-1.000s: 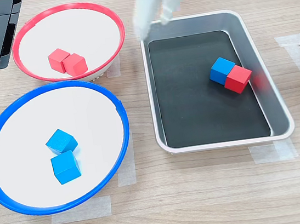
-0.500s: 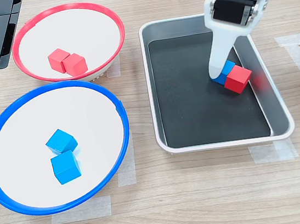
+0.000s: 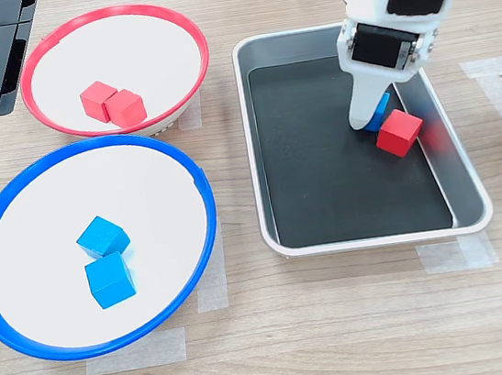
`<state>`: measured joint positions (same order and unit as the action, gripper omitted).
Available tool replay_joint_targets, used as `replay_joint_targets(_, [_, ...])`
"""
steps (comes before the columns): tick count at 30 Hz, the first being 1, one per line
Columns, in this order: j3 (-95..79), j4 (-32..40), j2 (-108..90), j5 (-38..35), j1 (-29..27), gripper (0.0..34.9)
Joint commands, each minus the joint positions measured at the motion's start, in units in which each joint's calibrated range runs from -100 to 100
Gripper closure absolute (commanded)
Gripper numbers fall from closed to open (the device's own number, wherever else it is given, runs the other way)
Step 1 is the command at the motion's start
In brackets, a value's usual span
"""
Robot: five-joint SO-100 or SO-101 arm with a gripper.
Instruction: Resolve any anomalies and move all blocks to matching dishes
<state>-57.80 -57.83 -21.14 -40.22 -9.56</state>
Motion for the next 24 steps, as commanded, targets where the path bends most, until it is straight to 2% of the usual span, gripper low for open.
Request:
replay_joint_targets(1, [5.05,0.26,0.37,3.22,3.02,34.7])
replay_joint_targets(2, [10.97,-0.24,1.82,6.84,5.93,34.7])
replay_joint_targets(7, [29.99,1.74,8.99,16.02,12.80,34.7])
replay_joint_targets(9, [37.55,6.45,13.85,19.34,15.63,34.7])
replay_joint_targets(10, [40.37,11.40,17.01,20.76,17.13,34.7])
replay_joint_targets(17, [38.46,25.60,24.17,19.44,19.68,34.6])
replay_joint_targets(23, [34.91,26.84,24.60,17.88,18.83,16.1])
replay_joint_targets(24, [34.45,26.75,24.17,17.83,18.73,15.5])
